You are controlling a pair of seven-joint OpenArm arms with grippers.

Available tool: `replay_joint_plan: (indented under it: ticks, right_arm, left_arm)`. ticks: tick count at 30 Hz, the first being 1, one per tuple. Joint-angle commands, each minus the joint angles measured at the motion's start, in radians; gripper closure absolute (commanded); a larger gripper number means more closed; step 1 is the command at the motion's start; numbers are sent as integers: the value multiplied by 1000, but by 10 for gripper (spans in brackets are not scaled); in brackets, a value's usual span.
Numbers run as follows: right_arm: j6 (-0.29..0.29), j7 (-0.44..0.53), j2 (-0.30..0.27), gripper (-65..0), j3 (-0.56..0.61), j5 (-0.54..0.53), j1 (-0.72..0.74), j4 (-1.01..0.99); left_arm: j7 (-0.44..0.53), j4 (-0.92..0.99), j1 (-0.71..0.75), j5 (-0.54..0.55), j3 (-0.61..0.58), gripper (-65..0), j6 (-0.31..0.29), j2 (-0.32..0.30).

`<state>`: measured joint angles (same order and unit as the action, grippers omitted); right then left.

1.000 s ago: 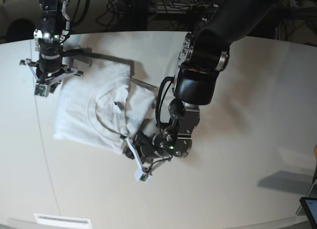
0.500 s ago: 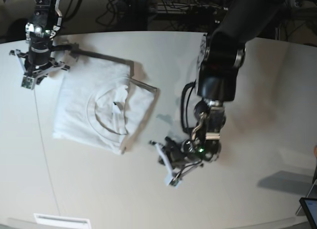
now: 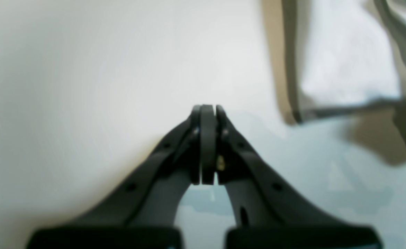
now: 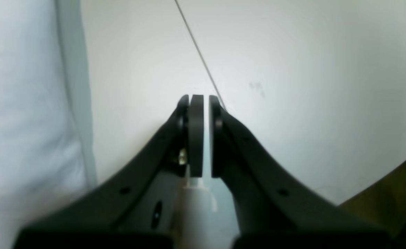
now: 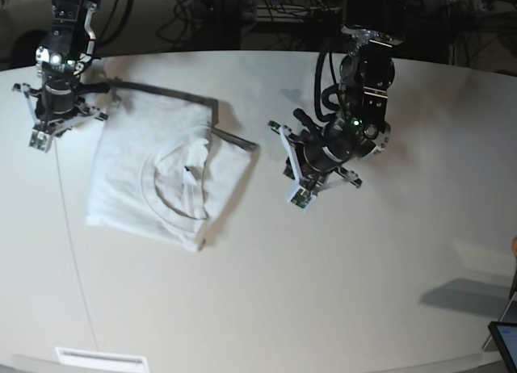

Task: Fold the T-shirt properly
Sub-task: 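Push the shirt edge with the left gripper toward the right gripper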

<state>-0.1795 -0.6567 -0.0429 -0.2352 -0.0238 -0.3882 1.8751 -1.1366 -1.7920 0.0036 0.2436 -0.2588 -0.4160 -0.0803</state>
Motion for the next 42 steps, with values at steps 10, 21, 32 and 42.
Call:
replay_joint_plan:
  ticks: [10,21,32,42]
  right_arm:
    - [-1,22,24,-23,12,6,-15,17]
    - [-1,22,24,-23,12,6,-7,19]
    - [-1,21,30,-23,58,6,-33,19]
    - [-4,21,30,-23,316,6,-50,22]
  left_arm:
    - [5,-22,60,12,-7,0,6,17]
    - [-24,-13,121,12,-43,0,2,24]
    - [46,252,-66,10,-43,0,2,133]
    - [192,559,-293,3,-43,0,2,207]
